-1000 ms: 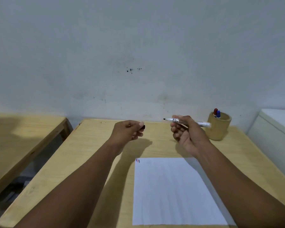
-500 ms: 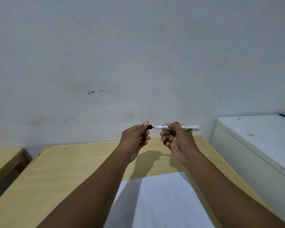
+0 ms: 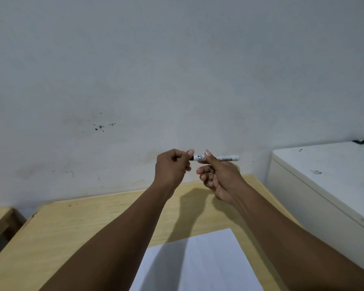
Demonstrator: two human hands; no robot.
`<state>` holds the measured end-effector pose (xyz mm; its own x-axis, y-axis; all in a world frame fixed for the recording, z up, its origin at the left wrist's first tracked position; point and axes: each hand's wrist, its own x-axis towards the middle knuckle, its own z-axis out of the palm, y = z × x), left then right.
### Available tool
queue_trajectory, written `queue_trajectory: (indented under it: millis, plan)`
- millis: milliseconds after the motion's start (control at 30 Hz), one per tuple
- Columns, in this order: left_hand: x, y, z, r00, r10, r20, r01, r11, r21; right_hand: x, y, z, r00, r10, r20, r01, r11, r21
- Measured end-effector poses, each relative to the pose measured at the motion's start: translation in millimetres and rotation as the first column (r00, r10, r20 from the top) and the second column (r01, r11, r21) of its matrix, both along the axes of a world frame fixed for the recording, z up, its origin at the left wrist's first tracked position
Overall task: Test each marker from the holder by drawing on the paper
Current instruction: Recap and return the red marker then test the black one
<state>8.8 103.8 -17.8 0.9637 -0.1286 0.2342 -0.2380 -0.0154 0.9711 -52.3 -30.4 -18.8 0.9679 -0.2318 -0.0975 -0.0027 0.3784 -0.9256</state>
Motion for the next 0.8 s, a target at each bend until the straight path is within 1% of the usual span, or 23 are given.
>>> queue_trajectory:
  millis: [67, 100, 133, 200, 300, 433, 500, 567, 667, 733, 800]
  plan:
    - [9.3, -6.8, 12.7, 0.994, 0.059, 0.087, -0.062, 0.998, 0.025, 3.8, -16.8, 10.4, 0.994, -0.023, -0.106, 0.002, 0.980, -0.198]
    - [13.2, -12.0, 21.1, 0.987, 0.082, 0.139, -0.090, 0.995, 0.050, 5.4, -28.7, 14.1, 0.989, -0.059, -0.136, 0.020, 0.963, -0.269]
    - [16.4, -17.9, 29.5, 0.976, 0.098, 0.197, -0.118, 0.989, 0.092, 6.0, -41.7, 17.2, 0.983, -0.106, -0.152, 0.054, 0.949, -0.311]
    - [22.3, -31.6, 42.2, 0.947, 0.087, 0.309, -0.156, 0.966, 0.207, 5.4, -68.1, 20.3, 0.969, -0.195, -0.150, 0.134, 0.930, -0.343]
    - [29.9, -53.2, 41.9, 0.914, -0.007, 0.405, -0.153, 0.919, 0.363, 1.5, -96.4, 21.3, 0.955, -0.268, -0.124, 0.199, 0.895, -0.399]
    - [33.1, -82.6, 22.0, 0.911, -0.121, 0.395, -0.098, 0.866, 0.491, -0.1, -109.8, 17.7, 0.953, -0.274, -0.127, 0.192, 0.874, -0.446]
    - [31.9, -96.2, 10.2, 0.919, -0.202, 0.338, -0.028, 0.824, 0.566, 2.7, -111.0, 12.0, 0.957, -0.260, -0.132, 0.173, 0.871, -0.459]
    - [30.6, -105.8, 0.1, 0.921, -0.260, 0.290, 0.012, 0.762, 0.647, 6.1, -111.5, 5.8, 0.959, -0.247, -0.139, 0.153, 0.864, -0.480]
    - [27.7, -110.8, -7.9, 0.917, -0.284, 0.280, -0.003, 0.697, 0.717, 8.3, -111.5, -0.5, 0.960, -0.238, -0.151, 0.135, 0.859, -0.494]
    - [24.1, -107.9, -8.7, 0.905, -0.288, 0.313, -0.048, 0.661, 0.749, 8.2, -111.3, -3.4, 0.959, -0.239, -0.153, 0.135, 0.859, -0.494]
    - [24.9, -101.3, -2.1, 0.899, -0.273, 0.342, -0.079, 0.668, 0.740, 6.6, -112.5, -0.3, 0.956, -0.257, -0.141, 0.156, 0.853, -0.499]
